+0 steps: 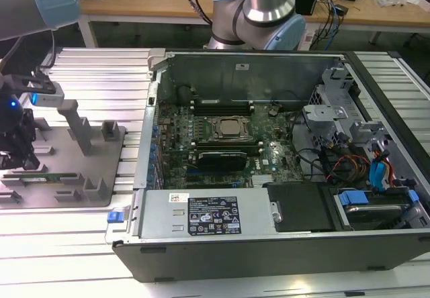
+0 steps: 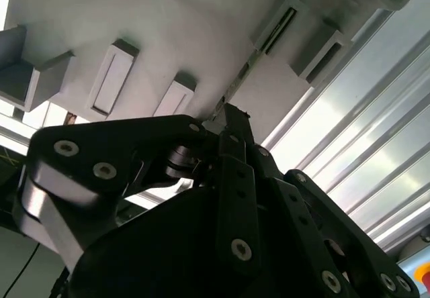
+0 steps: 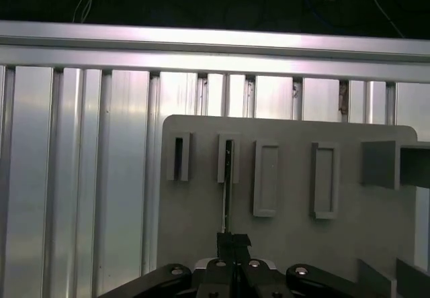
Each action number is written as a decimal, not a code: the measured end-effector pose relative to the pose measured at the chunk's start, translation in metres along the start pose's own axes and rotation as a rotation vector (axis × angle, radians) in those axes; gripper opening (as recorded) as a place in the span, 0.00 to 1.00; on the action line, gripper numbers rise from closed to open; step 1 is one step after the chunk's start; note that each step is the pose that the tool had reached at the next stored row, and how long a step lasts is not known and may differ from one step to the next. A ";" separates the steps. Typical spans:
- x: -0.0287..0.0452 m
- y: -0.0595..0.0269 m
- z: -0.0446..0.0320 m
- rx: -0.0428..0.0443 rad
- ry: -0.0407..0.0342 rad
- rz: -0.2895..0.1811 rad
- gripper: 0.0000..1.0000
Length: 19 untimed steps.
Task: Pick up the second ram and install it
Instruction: 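Pick up the second ram and move it above second insertion slot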
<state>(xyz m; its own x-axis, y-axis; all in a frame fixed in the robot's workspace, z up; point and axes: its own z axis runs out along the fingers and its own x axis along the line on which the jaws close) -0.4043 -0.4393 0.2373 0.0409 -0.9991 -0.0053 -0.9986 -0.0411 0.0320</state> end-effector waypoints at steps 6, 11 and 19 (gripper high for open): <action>0.0001 0.0069 0.0112 0.0001 0.0000 -0.001 0.08; 0.0001 0.0069 0.0113 0.0000 0.0001 -0.001 0.09; 0.0000 0.0100 0.0268 0.0001 0.0001 -0.001 0.28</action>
<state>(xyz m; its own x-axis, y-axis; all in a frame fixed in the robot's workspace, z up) -0.4151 -0.4396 0.2108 0.0422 -0.9991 -0.0053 -0.9986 -0.0423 0.0318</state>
